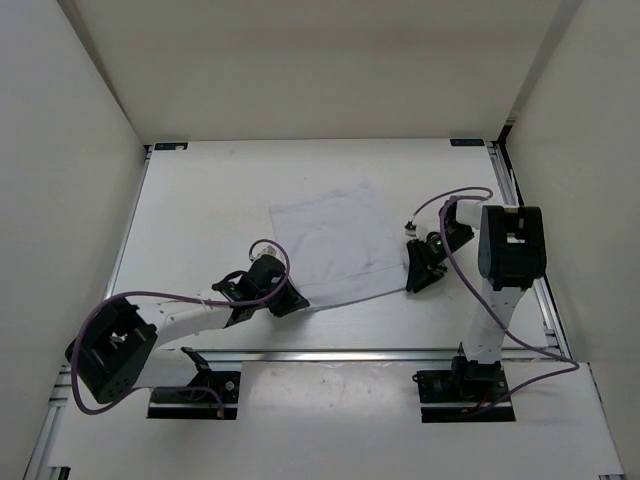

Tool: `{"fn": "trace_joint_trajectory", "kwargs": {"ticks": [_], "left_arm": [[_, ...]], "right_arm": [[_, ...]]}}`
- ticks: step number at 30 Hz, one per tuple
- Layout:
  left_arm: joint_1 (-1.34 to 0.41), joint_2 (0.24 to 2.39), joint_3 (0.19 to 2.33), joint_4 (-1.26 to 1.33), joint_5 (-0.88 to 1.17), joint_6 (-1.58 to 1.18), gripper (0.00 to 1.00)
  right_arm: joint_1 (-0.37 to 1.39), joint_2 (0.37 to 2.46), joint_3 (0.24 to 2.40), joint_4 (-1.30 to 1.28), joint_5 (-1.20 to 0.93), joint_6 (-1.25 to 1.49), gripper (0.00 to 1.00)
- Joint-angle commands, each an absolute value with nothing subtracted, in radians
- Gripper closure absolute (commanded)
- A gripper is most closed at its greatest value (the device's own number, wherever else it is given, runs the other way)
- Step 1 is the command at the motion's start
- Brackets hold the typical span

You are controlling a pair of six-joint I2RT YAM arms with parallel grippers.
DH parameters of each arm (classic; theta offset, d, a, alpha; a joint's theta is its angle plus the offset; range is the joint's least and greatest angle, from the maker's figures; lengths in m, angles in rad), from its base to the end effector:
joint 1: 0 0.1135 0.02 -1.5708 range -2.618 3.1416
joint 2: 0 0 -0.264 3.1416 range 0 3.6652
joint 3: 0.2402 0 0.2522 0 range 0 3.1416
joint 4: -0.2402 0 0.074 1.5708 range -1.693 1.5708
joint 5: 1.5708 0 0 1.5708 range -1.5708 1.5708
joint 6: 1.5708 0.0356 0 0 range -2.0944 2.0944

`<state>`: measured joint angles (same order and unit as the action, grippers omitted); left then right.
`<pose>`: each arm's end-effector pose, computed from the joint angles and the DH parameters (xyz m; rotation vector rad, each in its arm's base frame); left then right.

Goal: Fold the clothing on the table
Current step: Fold the skirt

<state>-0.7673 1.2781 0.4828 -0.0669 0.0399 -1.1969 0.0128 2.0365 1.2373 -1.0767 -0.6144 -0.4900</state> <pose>0.1642 -0.1603 0.1502 -0.5466 2.5972 -0.8459 0.3211 0.0246 0.1173 0.5712 -2.7798 -0.9767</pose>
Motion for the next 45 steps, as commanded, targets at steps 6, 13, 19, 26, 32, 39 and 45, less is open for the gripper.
{"fn": "trace_joint_trajectory", "kwargs": {"ticks": [6, 13, 19, 26, 32, 39, 45], "left_arm": [[-0.755, 1.244, 0.483, -0.058, 0.032, -1.204, 1.00], [-0.738, 1.213, 0.454, -0.055, 0.018, -1.210, 1.00], [-0.727, 1.186, 0.445, -0.057, 0.012, -1.223, 1.00], [-0.710, 1.163, 0.413, -0.051, 0.012, -1.226, 1.00], [-0.710, 1.134, 0.403, -0.069, 0.014, -1.230, 1.00], [-0.712, 1.049, 0.400, -0.132, 0.002, -1.244, 1.00], [-0.681, 0.843, 0.394, -0.250, 0.003, -1.273, 1.00]], "right_arm": [[0.002, 1.934, 1.218, -0.887, -0.667, -0.259, 0.57], [0.025, 1.982, 1.252, -0.926, -0.686, -0.271, 0.69], [0.037, 1.938, 1.204, -0.951, -0.693, -0.324, 0.63], [0.054, 1.951, 1.158, -0.947, -0.699, -0.316, 0.63], [0.060, 1.931, 1.178, -0.945, -0.675, -0.314, 1.00], [0.060, 1.845, 1.164, -1.003, -0.627, -0.389, 1.00], [0.031, 1.787, 1.192, -1.166, -0.713, -0.556, 1.00]]}}
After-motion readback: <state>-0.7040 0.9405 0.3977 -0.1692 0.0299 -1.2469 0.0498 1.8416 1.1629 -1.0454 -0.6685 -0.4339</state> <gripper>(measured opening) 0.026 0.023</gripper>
